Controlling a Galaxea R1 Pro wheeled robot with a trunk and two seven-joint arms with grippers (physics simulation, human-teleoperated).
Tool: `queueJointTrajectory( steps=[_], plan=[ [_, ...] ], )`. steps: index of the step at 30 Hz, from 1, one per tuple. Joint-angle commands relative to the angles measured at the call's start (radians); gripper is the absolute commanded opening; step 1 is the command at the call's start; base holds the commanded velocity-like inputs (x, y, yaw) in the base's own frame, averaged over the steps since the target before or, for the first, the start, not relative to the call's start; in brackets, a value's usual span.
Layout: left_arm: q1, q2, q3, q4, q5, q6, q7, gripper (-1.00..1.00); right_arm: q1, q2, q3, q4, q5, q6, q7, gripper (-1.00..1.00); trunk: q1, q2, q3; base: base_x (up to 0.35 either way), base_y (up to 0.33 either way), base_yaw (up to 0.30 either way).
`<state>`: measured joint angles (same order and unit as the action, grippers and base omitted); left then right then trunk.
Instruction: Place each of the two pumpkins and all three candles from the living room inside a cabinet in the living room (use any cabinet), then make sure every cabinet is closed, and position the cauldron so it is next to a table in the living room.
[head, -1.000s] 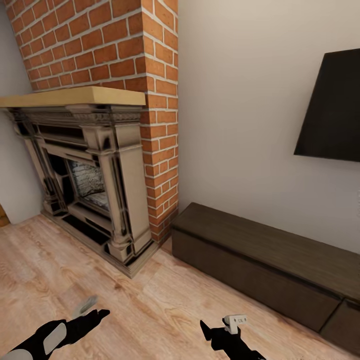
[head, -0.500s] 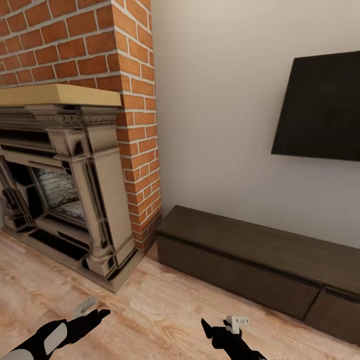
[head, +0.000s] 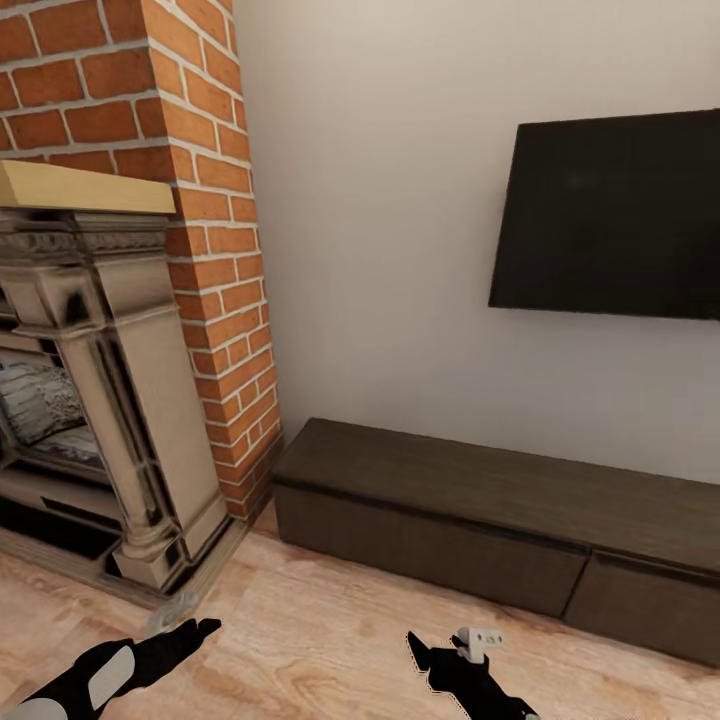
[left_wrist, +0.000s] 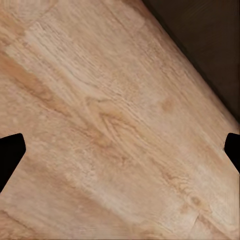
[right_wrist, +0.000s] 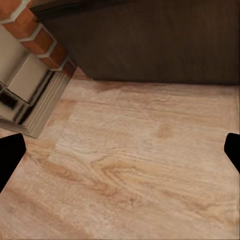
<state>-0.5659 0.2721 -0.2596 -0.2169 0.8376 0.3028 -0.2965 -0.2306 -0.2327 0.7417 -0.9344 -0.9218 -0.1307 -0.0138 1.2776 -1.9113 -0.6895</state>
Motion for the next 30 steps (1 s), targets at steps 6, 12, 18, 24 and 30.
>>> queueJointTrajectory(
  steps=[6,12,18,24,30],
  plan=[
    [0.0,0.001,-0.005,-0.001,0.006,0.004,-0.001,1.0,-0.001,-0.002,0.004,0.0,-0.011,-0.007,-0.002,1.0,0.0,0.0,0.001,0.128,0.005,-0.288],
    [0.0,0.001,-0.005,-0.001,0.003,0.004,-0.001,1.0,-0.002,-0.001,0.004,0.0,-0.011,-0.008,-0.002,1.0,0.0,0.0,0.004,0.011,0.0,-0.288],
    [0.0,0.001,-0.006,-0.001,0.002,0.004,-0.001,1.0,-0.002,0.0,0.004,0.0,-0.014,-0.008,-0.002,1.0,0.0,0.0,0.006,0.001,0.0,-0.288],
    [0.0,0.001,-0.006,-0.001,0.001,0.005,-0.001,1.0,-0.002,0.002,0.004,-0.001,-0.056,-0.007,-0.001,1.0,0.0,0.0,0.009,0.0,0.0,-0.288],
    [0.0,0.001,-0.006,-0.001,0.0,0.004,-0.001,1.0,-0.002,0.001,0.004,-0.002,-0.061,-0.007,-0.002,1.0,0.0,0.0,0.009,0.076,0.028,-0.231]
  ],
)
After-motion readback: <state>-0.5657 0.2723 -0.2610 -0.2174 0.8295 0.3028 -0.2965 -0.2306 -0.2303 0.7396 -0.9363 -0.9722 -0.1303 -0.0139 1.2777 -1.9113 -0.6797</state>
